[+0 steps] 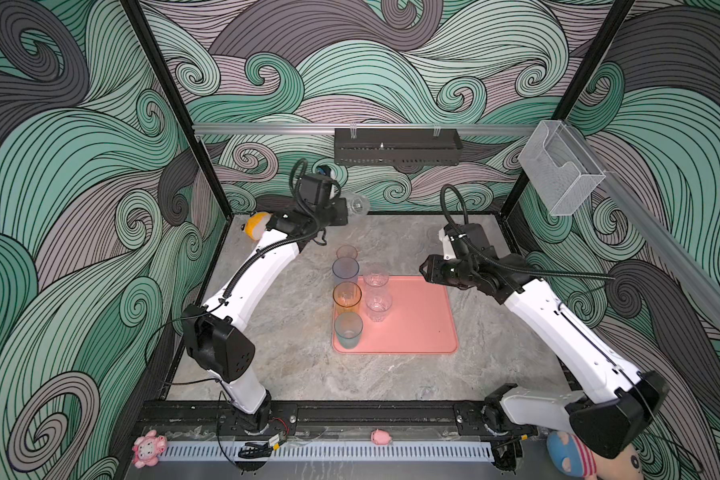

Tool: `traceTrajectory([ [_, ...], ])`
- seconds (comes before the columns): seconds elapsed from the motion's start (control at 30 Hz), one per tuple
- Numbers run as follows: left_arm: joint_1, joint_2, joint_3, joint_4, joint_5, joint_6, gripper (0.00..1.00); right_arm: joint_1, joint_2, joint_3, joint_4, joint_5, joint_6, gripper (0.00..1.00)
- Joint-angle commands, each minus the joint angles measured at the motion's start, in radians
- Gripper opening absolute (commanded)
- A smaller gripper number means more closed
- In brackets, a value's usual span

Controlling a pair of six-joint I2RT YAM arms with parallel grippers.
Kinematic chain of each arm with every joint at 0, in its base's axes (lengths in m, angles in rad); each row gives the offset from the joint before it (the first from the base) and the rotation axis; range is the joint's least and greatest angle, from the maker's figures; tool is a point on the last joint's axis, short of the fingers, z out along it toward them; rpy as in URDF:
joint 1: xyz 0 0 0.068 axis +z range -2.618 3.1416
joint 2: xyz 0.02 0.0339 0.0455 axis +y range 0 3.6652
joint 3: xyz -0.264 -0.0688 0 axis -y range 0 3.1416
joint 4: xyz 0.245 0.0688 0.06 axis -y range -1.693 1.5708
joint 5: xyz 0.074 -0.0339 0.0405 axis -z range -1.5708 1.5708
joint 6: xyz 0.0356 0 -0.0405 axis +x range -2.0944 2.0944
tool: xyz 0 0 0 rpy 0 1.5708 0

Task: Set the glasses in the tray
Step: 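Carry the clear glass over the tray with the left gripper while the right approaches, then release the clear glass on the tray while the right gripper grasps it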

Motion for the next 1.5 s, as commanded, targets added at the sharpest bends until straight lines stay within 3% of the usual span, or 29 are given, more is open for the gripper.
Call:
traceTrajectory([
  [0.0, -0.086, 0.023, 0.046, -0.041, -0.01, 0.006, 0.0, 0.0, -0.035, 0.051, -0.078, 0.024, 0.004, 0.48],
  [0.2, -0.211, 0.095, 0.077, -0.081, -0.017, -0.027, 0.0, 0.022, -0.085, 0.056, -0.066, 0.044, 0.001, 0.57],
  [0.6, -0.369, 0.177, 0.033, -0.09, -0.01, -0.128, 0.0, 0.022, -0.046, -0.028, -0.02, 0.013, 0.005, 0.56],
  [1.33, -0.417, 0.388, 0.012, -0.198, 0.114, -0.186, 0.0, -0.058, 0.009, -0.376, 0.083, -0.013, 0.001, 0.55],
  [1.47, -0.418, 0.4, 0.011, -0.198, 0.128, -0.181, 0.06, -0.063, 0.034, -0.397, 0.1, -0.024, 0.0, 0.54],
])
